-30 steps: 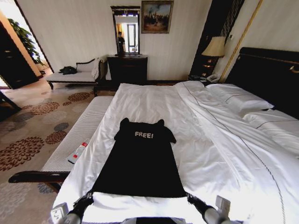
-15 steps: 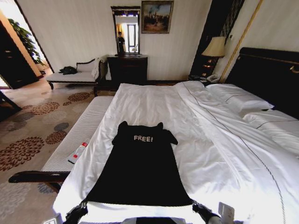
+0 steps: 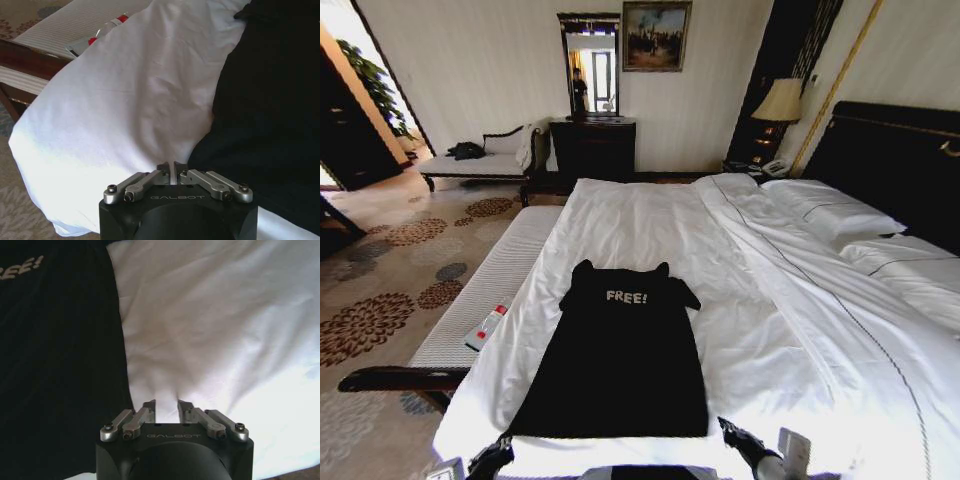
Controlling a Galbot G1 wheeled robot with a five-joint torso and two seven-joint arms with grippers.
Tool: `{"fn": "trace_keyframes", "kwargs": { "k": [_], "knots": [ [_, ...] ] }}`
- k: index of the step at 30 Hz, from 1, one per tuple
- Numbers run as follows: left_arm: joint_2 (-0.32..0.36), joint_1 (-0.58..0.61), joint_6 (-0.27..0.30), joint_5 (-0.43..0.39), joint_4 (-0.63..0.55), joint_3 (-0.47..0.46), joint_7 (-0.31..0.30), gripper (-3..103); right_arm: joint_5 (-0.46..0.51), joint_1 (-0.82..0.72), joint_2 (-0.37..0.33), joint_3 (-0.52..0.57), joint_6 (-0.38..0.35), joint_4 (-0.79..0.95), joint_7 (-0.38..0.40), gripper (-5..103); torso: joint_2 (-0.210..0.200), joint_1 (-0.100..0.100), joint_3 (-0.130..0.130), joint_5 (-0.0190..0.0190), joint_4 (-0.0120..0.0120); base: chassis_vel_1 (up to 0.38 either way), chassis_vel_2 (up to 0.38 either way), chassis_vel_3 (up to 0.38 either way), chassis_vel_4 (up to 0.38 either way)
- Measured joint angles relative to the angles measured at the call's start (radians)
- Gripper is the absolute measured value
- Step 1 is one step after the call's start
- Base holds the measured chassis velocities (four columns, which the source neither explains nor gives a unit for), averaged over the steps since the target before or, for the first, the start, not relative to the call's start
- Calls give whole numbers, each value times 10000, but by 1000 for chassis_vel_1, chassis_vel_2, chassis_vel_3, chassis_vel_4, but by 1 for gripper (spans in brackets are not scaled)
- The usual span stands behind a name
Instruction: Fold the clothes on the bed.
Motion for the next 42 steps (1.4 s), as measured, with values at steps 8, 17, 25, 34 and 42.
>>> {"fn": "trace_keyframes", "kwargs": {
  "k": [8, 17, 25, 34, 42],
  "knots": [
    [-51, 191, -18, 52, -246, -246, 7, 33, 162, 183, -155, 313, -45, 200, 416, 52, 0, 0, 0, -2, -2, 0, 0, 0, 0],
    [-172, 302, -152, -24, -550, -849, 35, 66, 1980, 1533, -1711, 1040, 217, 250, 710, 80, -1, 0, 0, 0, 1, 0, 0, 0, 0],
    [-179, -572, -203, 596, -906, -963, 296, 97, 8339, 5864, -3237, 1429, -885, -1693, 976, 100, -2, 2, 2, -1, 4, 0, 0, 0, 0],
    [363, -1483, -350, 1417, -1092, 82, 493, 100, 8324, 9159, -3879, 34, -877, -5147, -345, 100, -3, 3, 2, -2, -1, 0, 0, 0, 0],
    [437, -1506, -329, 1650, -1027, 549, 434, 100, 7908, 11141, -3637, -1244, -1479, -7723, -536, 100, -3, 3, 1, -4, -2, 0, 0, 0, 0]
  ]
}}
